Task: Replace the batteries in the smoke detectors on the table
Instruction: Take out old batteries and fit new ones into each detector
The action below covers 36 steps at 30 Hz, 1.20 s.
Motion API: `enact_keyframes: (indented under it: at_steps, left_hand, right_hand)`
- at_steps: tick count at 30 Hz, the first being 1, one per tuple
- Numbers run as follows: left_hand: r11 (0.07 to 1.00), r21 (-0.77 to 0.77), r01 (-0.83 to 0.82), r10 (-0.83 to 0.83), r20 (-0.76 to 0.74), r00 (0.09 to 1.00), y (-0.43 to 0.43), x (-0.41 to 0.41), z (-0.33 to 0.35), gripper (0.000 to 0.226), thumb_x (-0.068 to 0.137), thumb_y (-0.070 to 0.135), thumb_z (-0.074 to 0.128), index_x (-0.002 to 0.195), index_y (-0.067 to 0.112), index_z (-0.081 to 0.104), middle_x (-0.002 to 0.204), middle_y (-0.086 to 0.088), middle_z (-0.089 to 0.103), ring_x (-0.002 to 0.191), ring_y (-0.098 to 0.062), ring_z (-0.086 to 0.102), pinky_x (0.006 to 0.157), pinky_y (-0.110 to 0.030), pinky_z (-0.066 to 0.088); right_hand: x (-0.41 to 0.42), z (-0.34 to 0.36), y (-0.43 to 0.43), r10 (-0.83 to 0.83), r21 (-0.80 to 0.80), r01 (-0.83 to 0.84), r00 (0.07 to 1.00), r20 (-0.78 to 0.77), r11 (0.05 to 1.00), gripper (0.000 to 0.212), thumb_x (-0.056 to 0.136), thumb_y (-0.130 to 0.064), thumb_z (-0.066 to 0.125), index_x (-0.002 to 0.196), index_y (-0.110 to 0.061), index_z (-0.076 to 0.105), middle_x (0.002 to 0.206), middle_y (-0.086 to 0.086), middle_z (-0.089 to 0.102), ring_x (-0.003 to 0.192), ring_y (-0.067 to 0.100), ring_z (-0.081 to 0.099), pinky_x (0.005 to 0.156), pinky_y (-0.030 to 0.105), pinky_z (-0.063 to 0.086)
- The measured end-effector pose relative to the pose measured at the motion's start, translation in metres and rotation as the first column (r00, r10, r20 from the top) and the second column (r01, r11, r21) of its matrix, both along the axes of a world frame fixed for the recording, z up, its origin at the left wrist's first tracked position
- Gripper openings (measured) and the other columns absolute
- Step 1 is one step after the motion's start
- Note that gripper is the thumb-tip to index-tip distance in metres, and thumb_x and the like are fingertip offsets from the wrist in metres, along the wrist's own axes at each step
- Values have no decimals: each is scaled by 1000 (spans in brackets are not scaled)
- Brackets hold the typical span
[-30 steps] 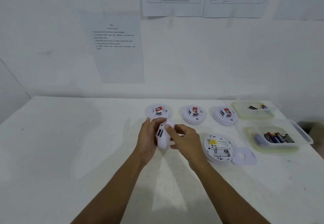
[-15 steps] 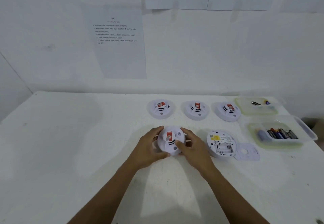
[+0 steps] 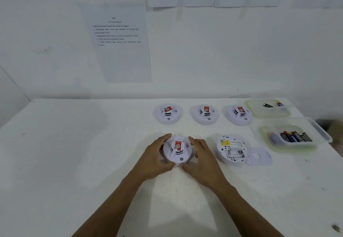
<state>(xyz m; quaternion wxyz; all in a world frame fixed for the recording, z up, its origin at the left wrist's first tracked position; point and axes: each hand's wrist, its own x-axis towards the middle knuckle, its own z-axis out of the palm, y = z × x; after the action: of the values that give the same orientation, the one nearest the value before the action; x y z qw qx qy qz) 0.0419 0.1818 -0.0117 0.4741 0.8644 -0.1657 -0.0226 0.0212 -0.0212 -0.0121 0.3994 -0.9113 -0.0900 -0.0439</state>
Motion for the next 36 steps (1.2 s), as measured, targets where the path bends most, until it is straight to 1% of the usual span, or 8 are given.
enact_keyframes:
  at_steps: [5, 7, 10, 14, 24, 28, 31, 36]
  left_hand:
    - [999, 16, -50, 50, 21, 999, -1, 1, 11, 75, 81, 32, 74, 143, 27, 32, 143, 16, 34, 133, -3, 34, 98, 2, 21]
    - [996, 25, -86, 83, 98, 992, -8, 4, 23, 65, 82, 41, 63, 141, 25, 41, 141, 16, 39, 130, 1, 35, 101, -2, 21]
    - [996, 45, -71, 58, 253, 966, -27, 12, 37, 45, 85, 33, 59, 128, 26, 53, 129, 14, 50, 122, 2, 40, 103, -4, 25]
    - [990, 139, -32, -18, 343, 939, -67, 17, 45, 36, 86, 29, 60, 119, 16, 63, 118, 8, 60, 113, -4, 46, 98, -1, 24]
    - [978, 206, -26, 23, 18, 1000, -157, 11, 40, 42, 96, 33, 57, 133, 15, 53, 125, -2, 60, 102, -16, 59, 83, -25, 46]
    - [992, 46, -117, 123, -181, 976, -168, 12, 25, 35, 92, 26, 64, 125, 17, 60, 118, -2, 67, 96, -14, 66, 81, -27, 56]
    - [951, -248, -183, 100, -314, 944, -173, 5, 27, 27, 94, 16, 61, 121, 18, 64, 114, -1, 70, 95, -12, 68, 72, -25, 58]
    - [808, -533, -253, 113, -280, 953, -193, -1, 34, 23, 103, 35, 45, 113, 23, 61, 113, -5, 67, 103, -19, 67, 82, -36, 59]
  right_hand:
    - [-7, 16, -1, -19, -31, 21, 998, 65, 999, 73, 79, -44, 73, 142, -26, 40, 138, -12, 41, 119, 3, 45, 93, 18, 44]
    - [-12, 32, -8, -52, -26, 57, 988, 142, 998, 55, 85, -41, 67, 135, -26, 49, 131, -12, 48, 109, 1, 49, 91, 21, 47]
    - [-12, 50, -28, -123, -19, 133, 954, 274, 991, 31, 89, -29, 65, 119, -21, 62, 110, -14, 58, 90, -1, 50, 80, 12, 40]
    - [-7, 55, -75, -215, -79, 251, 924, 316, 965, 19, 89, -19, 61, 107, -15, 68, 103, -3, 67, 95, 15, 59, 85, 22, 40]
    - [-9, 39, -139, -326, -194, 326, 945, 30, 925, 25, 94, -26, 56, 118, -22, 60, 113, 0, 65, 95, 18, 63, 80, 33, 53]
    - [-8, 38, -144, -316, -138, 307, 947, -55, 942, 28, 90, -23, 60, 119, -24, 60, 110, -1, 70, 87, 16, 68, 77, 29, 54]
    - [-8, 38, -146, -319, 8, 321, 945, -69, 947, 31, 85, -15, 65, 113, -28, 61, 103, -5, 72, 81, 10, 69, 76, 35, 58]
    - [-10, 42, -143, -346, 207, 340, 938, -8, 917, 29, 87, -16, 66, 113, -27, 63, 95, -14, 68, 76, 0, 66, 69, 30, 58]
